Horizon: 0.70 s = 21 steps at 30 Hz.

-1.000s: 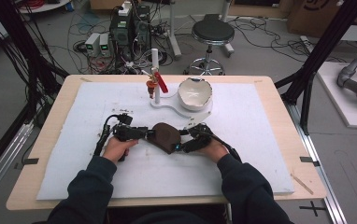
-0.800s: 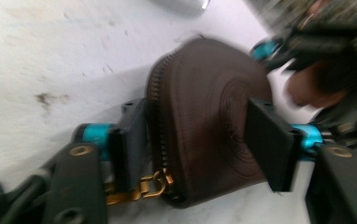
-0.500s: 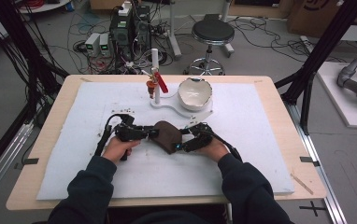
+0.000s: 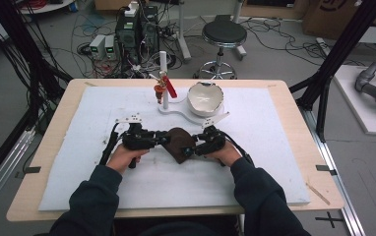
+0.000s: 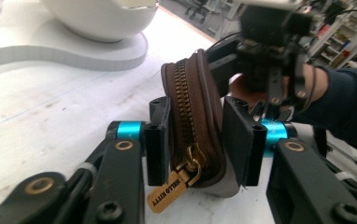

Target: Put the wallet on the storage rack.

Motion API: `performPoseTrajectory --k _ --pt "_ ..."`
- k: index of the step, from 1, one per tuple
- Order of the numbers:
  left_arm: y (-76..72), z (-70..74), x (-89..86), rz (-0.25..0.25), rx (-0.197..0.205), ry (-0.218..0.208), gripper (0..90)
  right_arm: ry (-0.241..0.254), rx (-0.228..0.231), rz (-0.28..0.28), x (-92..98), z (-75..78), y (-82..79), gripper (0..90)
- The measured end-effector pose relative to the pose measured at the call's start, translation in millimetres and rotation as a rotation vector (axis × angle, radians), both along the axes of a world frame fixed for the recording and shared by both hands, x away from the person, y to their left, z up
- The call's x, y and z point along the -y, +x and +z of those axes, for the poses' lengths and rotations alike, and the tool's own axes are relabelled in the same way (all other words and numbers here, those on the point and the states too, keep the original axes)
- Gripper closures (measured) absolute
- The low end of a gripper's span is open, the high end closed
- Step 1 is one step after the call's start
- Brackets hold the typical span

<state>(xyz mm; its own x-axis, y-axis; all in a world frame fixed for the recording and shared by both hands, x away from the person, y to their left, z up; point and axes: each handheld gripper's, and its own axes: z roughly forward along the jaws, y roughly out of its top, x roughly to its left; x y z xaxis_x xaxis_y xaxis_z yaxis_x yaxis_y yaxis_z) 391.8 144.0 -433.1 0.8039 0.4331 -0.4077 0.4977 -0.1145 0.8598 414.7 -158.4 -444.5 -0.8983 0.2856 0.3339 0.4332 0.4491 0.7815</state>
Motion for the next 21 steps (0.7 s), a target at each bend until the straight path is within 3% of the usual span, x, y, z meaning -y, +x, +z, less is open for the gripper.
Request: performPoseTrajectory --k 3,6,9,13,16,17,18,21 --pt "0.4 4.4 -7.0 0.061 0.002 -0.009 53.4 0.052 -0.022 0.01 6.2 4.6 1.2 58.2" --pt "-0.7 10.8 -17.1 0.105 0.033 -0.018 50.6 0.073 -0.031 0.019 8.4 6.9 0.9 62.6" --pt "-2.7 14.4 -27.8 0.16 0.053 0.013 43.4 0.102 -0.04 0.022 11.4 9.7 0.7 65.2" --pt "-7.6 21.2 -48.3 0.24 0.057 0.081 35.8 0.123 -0.017 -0.018 21.4 17.5 0.2 66.0" --pt "-13.6 27.3 -63.2 0.302 0.068 0.115 26.6 0.145 0.033 -0.072 31.2 26.5 0.6 66.1" --pt "-16.6 28.4 -68.1 0.323 0.086 0.12 25.8 0.152 0.041 -0.088 34.7 29.8 1.1 66.2" --pt "-19.1 28.9 -73.3 0.34 0.098 0.124 25.7 0.157 0.078 -0.122 41.9 36.5 3.9 66.3" --pt "-25.6 26.7 -88.3 0.381 0.107 0.127 25.7 0.167 0.099 -0.156 48.6 44.4 6.1 66.4"
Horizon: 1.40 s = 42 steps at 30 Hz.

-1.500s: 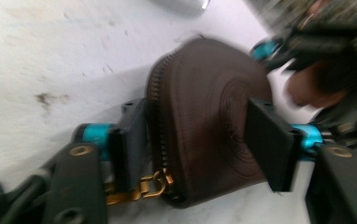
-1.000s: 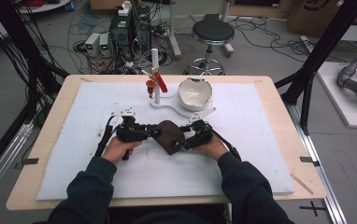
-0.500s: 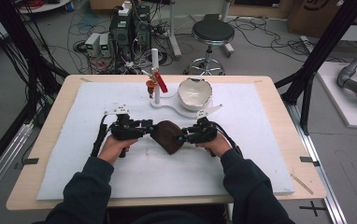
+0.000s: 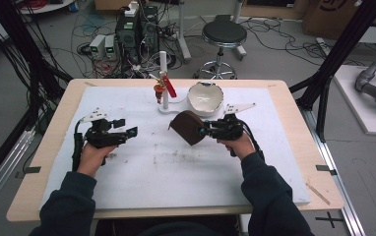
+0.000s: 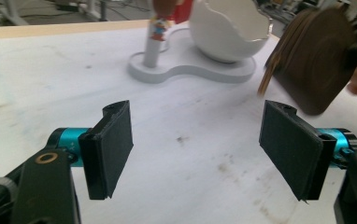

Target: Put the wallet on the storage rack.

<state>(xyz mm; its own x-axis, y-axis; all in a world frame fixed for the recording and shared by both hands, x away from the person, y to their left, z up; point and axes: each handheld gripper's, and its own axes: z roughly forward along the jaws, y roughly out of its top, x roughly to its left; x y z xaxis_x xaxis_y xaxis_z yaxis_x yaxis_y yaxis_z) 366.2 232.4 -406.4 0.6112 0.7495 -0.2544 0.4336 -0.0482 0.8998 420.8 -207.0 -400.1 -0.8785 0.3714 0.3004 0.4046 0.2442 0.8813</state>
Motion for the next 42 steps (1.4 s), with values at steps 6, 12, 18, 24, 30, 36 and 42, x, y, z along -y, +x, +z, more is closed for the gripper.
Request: performPoseTrajectory --k 6,12,18,24,30,36,42 --pt "-8.1 -9.2 -23.6 0.061 0.001 -0.02 25.7 -0.027 0.081 -0.041 10.0 29.9 12.8 66.6" --pt "-8.3 -9.3 -36.3 0.096 0.029 -0.04 25.7 -0.077 0.15 -0.082 16.9 54.6 34.2 66.6" --pt "-5.6 -12.2 -37.5 0.098 0.017 -0.038 25.7 -0.113 0.199 -0.134 26.3 70.1 56.3 66.5" --pt "-4.6 -13.3 -38.5 0.094 0.007 -0.053 25.7 -0.178 0.227 -0.189 32.3 71.1 74.7 66.4" --pt "-4.3 -13.5 -38.9 0.092 0.003 -0.062 25.7 -0.243 0.217 -0.211 31.0 58.9 86.0 66.3" --pt "-3.9 -14.2 -37.9 0.087 -0.002 -0.067 25.7 -0.347 0.259 -0.222 20.7 50.0 91.1 65.7" --pt "-4.3 -14.5 -37.4 0.084 -0.008 -0.067 25.7 -0.363 0.279 -0.278 8.3 49.4 94.9 54.0"
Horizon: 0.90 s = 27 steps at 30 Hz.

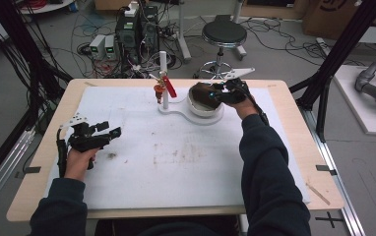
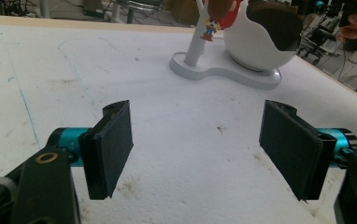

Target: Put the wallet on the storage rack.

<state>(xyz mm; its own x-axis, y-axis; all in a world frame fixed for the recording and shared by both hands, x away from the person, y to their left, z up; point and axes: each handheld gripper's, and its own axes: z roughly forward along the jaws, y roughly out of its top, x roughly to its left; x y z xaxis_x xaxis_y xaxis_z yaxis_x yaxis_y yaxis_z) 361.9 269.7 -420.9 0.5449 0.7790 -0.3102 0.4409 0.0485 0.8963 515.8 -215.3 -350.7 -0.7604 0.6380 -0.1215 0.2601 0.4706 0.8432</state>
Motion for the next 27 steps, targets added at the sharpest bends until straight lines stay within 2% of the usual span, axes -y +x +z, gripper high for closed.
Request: performPoseTrajectory --k 5,9,12,14,16,18,20,22,24,27 --pt "-1.0 -0.1 -1.3 0.005 0.004 -0.004 25.7 0.023 -0.024 -0.031 6.8 3.6 -2.6 50.7" --pt "-0.9 0.4 -2.1 0.019 0.02 -0.004 25.6 0.088 -0.056 -0.061 24.4 11.4 -10.1 42.8" --pt "0.3 2.9 -4.0 0.036 0.043 0.001 19.2 0.077 -0.109 -0.115 36.4 18.0 -19.2 37.2" --pt "2.4 7.3 -6.2 0.037 0.054 0.006 19.2 0.064 -0.138 -0.142 42.2 21.6 -25.0 30.4" --pt "4.6 13.4 -8.5 0.038 0.08 0.011 19.2 0.051 -0.178 -0.168 48.4 25.6 -34.0 28.4" --pt "7.2 18.8 -11.9 0.042 0.104 0.026 19.3 0.046 -0.191 -0.181 52.4 28.0 -42.0 25.4" --pt "8.3 20.3 -14.3 0.05 0.132 0.035 19.6 0.034 -0.193 -0.18 56.5 31.7 -53.7 25.1" --pt "8.9 19.5 -15.2 0.045 0.123 0.027 19.6 0.012 -0.182 -0.183 59.3 36.4 -65.4 25.1" --pt "9.5 18.9 -13.7 0.036 0.115 0.025 19.6 0.012 -0.183 -0.176 63.0 42.9 -76.2 25.1" --pt "9.8 18.7 -10.6 0.02 0.116 0.02 19.6 -0.002 -0.156 -0.177 69.4 53.7 -87.6 25.1"
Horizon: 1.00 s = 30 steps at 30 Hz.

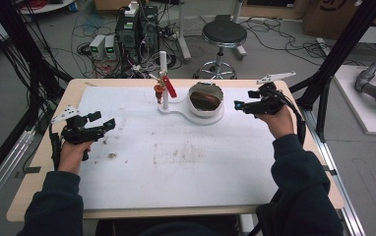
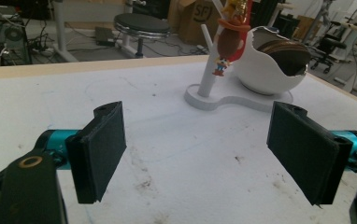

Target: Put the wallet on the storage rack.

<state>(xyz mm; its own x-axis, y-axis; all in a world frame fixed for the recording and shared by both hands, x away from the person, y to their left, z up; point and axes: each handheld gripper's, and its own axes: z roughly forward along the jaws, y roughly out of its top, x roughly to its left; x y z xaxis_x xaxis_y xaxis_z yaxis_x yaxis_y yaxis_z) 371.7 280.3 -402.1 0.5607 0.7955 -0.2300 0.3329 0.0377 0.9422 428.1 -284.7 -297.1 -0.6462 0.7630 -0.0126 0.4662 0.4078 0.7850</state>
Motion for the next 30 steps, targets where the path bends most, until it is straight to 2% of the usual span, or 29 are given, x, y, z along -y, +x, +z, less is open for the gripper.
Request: performPoseTrajectory --k 5,9,13,15,19,26,30 --pt "-1.0 0.9 3.3 -0.012 0.001 0.012 19.7 -0.004 0.029 0.004 11.7 9.4 -11.6 25.5" --pt "-1.6 1.4 4.6 -0.015 0.004 0.011 19.7 -0.009 0.021 0.011 20.7 8.1 -22.9 26.3" --pt "-2.8 2.3 6.6 -0.022 0.009 0.01 19.8 0.004 0.002 -0.009 27.7 8.7 -33.1 26.3" --pt "-2.7 2.4 7.0 -0.023 0.014 0.009 19.9 0.012 0.022 -0.03 31.6 13.7 -39.1 26.3" --pt "-2.6 2.6 8.4 -0.02 0.018 0.002 20.2 0.032 0.093 -0.078 36.1 20.7 -47.5 26.3" --pt "-3.1 3.0 10.6 -0.012 0.025 0.011 20.7 0.046 0.149 -0.094 34.6 6.6 -71.4 26.6" --pt "-4.4 4.3 12.1 -0.014 0.034 0.01 20.7 0.082 0.15 -0.095 34.4 -7.2 -83.5 26.7"
